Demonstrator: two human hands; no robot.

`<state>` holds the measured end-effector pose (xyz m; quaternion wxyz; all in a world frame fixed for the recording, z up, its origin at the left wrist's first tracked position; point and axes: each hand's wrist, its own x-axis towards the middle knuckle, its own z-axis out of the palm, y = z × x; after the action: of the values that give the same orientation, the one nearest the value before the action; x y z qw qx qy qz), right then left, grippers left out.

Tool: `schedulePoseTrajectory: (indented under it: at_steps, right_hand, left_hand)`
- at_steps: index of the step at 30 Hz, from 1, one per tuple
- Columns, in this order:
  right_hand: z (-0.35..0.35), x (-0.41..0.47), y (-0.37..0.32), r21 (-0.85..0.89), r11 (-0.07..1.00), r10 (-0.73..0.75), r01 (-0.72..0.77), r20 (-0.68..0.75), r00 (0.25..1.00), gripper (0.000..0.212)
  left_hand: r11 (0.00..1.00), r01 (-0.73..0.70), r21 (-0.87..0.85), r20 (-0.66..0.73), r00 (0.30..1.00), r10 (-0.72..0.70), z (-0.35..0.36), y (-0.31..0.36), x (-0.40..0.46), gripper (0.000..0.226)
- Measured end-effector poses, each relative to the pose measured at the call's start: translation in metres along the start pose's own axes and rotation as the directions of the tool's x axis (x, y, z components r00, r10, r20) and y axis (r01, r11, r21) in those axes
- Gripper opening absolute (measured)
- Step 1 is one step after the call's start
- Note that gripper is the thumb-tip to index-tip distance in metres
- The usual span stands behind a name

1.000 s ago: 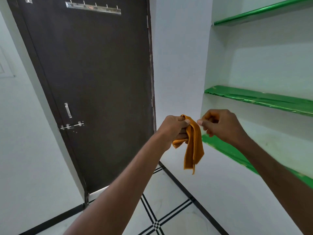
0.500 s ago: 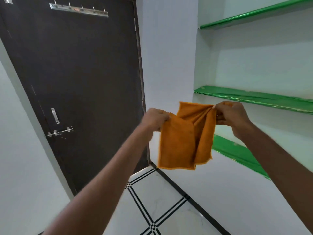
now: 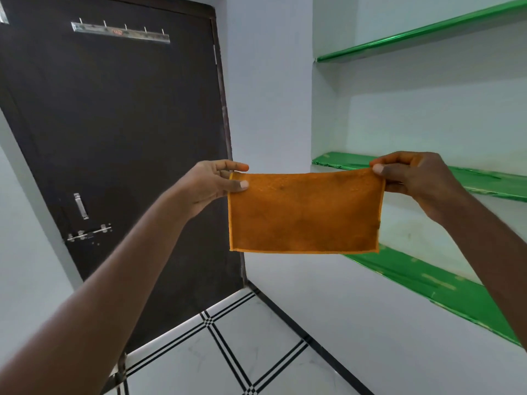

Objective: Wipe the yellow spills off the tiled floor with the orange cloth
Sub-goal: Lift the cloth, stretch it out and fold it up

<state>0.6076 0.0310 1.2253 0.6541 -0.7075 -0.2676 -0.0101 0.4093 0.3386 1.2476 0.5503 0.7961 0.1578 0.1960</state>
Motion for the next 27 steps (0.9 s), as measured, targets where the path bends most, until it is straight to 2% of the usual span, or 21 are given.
schedulePoseTrajectory:
  at_steps: [2,6,11,17,21,27]
  right_hand:
    - [-0.008,-0.005,-0.004,-0.054,0.996,-0.073,0.076,0.058,0.996,0.029]
    - [-0.022,-0.005,-0.009,-0.309,0.930,-0.193,0.200,0.055,0.980,0.021]
    - [-0.037,0.003,-0.008,-0.485,0.829,-0.288,0.279,0.059,0.956,0.010]
    - [-0.056,0.011,-0.007,-0.507,0.808,-0.326,0.300,0.041,0.945,0.008]
    - [-0.067,0.012,-0.011,-0.510,0.802,-0.340,0.310,0.036,0.940,0.010]
    - [-0.091,0.005,-0.020,-0.483,0.811,-0.346,0.330,0.058,0.936,0.010]
  left_hand:
    - [0.998,-0.025,0.061,-0.010,1.000,0.026,0.001,0.006,-0.002,0.034]
    - [0.983,-0.060,0.171,-0.141,0.986,0.085,0.008,0.011,-0.003,0.027]
    - [0.975,-0.120,0.190,-0.237,0.958,0.164,0.028,0.013,-0.008,0.029]
    - [0.944,-0.210,0.254,-0.366,0.883,0.295,0.050,0.017,-0.016,0.026]
    - [0.851,-0.250,0.462,-0.389,0.805,0.448,0.061,0.024,-0.025,0.022]
    - [0.859,-0.254,0.445,-0.361,0.827,0.431,0.068,0.037,-0.044,0.018]
